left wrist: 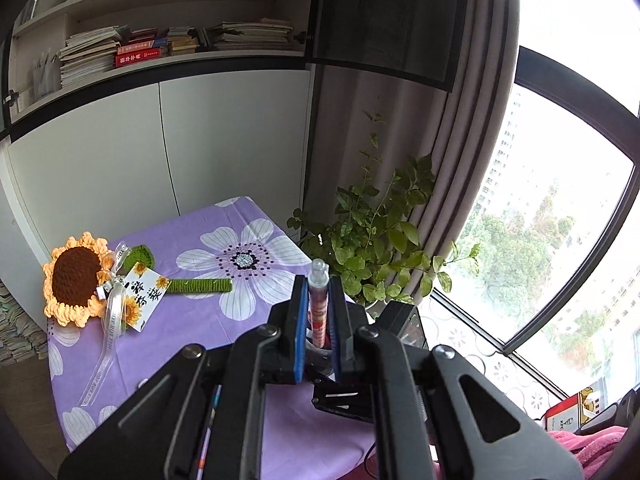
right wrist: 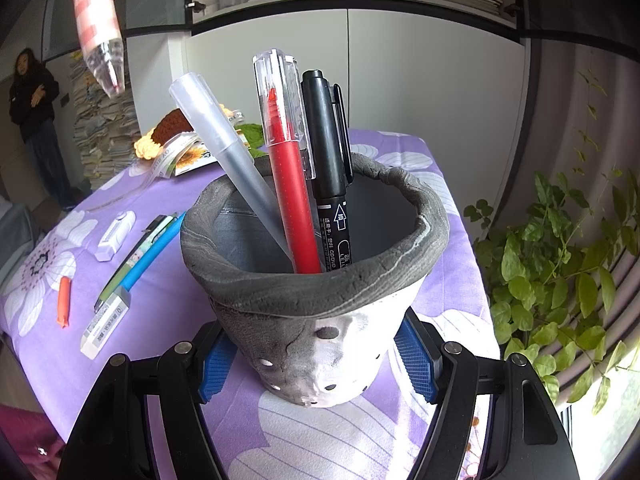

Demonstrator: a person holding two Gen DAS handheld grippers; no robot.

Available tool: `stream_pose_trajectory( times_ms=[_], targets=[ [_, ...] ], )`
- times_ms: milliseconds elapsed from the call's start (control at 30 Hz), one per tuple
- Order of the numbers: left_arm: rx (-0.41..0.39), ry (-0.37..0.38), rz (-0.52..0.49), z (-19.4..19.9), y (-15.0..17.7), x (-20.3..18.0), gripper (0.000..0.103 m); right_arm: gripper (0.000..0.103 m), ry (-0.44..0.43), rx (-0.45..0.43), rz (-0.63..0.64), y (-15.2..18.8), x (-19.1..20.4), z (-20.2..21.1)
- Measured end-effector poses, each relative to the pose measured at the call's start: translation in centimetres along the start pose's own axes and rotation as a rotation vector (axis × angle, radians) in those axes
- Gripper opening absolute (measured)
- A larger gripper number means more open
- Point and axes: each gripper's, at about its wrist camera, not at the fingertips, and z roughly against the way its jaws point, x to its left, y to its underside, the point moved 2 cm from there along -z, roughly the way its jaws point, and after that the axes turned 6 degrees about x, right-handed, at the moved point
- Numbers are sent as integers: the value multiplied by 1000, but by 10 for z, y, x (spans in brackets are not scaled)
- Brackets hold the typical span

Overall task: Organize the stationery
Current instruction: 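Lift the checkered pen with the left gripper and insert it into the cup, then open the left gripper to release the checkered pen in the cup, then move the left gripper over the blue pen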

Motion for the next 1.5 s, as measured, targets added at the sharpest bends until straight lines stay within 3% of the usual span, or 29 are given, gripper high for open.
stream_pose_trajectory(
  times_ms=[200, 267, 667, 900, 1133, 1233, 1333, 1367, 1500],
  targets=[
    [58, -2, 13, -29, 2, -1, 8, 73, 0, 0, 0, 0, 0, 0],
    [36, -28, 6, -33, 1, -1, 8, 73, -1, 0, 0, 0, 0, 0],
    [39, -22, -10, -41, -5, -7, 8, 73, -3, 0, 1, 0, 0, 0],
    [138, -67, -22, -72, 20, -2, 8, 73, -4, 0, 2, -1, 1, 0],
    [240, -95, 36, -95, 51, 15, 10, 73, -7, 5, 10, -1, 2, -2],
    [205, -109, 93, -76, 53, 32, 20, 73, -9, 27, 12, -2, 2, -6],
    [127, -150, 133, -50, 54, 49, 49, 73, -6, 40, 12, -2, 2, -7],
    [100, -170, 142, -42, 54, 53, 53, 73, -6, 44, 12, -2, 2, -8],
    [74, -189, 185, -31, 58, 71, 54, 73, -4, 48, 12, -2, 2, -8]
  ],
)
